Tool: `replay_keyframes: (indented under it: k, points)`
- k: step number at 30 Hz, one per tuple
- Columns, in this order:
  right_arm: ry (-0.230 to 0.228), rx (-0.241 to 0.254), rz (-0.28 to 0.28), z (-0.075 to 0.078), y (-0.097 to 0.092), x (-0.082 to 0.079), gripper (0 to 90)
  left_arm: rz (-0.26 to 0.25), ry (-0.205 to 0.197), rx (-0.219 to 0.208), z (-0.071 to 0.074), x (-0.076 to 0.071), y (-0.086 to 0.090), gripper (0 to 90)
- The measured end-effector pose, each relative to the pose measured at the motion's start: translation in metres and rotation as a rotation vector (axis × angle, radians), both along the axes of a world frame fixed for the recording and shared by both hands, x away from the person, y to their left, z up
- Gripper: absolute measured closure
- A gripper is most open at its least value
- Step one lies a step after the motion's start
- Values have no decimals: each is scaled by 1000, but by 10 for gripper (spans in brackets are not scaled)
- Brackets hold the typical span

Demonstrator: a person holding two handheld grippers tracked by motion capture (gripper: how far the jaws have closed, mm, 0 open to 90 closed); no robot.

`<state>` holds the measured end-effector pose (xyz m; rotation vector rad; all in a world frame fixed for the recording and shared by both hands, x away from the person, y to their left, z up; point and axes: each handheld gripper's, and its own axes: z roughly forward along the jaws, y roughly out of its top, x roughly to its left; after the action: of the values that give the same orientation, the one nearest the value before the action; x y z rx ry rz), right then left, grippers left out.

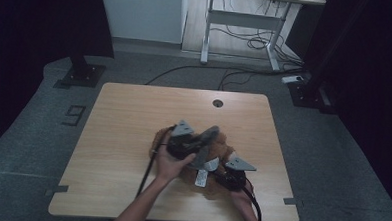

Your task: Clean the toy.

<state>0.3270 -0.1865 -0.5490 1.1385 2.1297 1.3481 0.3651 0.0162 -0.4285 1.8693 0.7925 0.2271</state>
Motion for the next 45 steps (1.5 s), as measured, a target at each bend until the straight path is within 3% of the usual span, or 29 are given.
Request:
replay_keyframes:
  k: [2,4,7,14,21,25,31,35,40,45]
  points:
    - [2,2,1,0,-1,0,633,-6,31,50,-11,9,-28,804]
    - [3,4,-1,0,-1,-1,633,2,38,105,-21,13,-40,804]
    - [11,11,2,0,-3,-1,633,24,10,131,-26,12,-38,808]
    - [5,-5,4,0,-1,-4,633,131,-10,102,-19,10,15,808]
    - [3,-15,9,0,-1,-5,632,222,-35,49,-14,0,83,807]
    - [7,-17,6,0,-1,-5,631,244,-57,84,-19,-9,113,806]
    - [5,-25,5,0,0,-5,631,293,-83,130,-23,-20,133,807]
    - [8,-24,6,0,0,-5,631,331,-43,139,-33,-18,152,807]
    - [11,-23,1,0,1,-4,630,365,-6,222,-57,-19,160,807]
    - [14,-22,-2,0,0,-4,630,368,57,205,-71,-15,170,809]
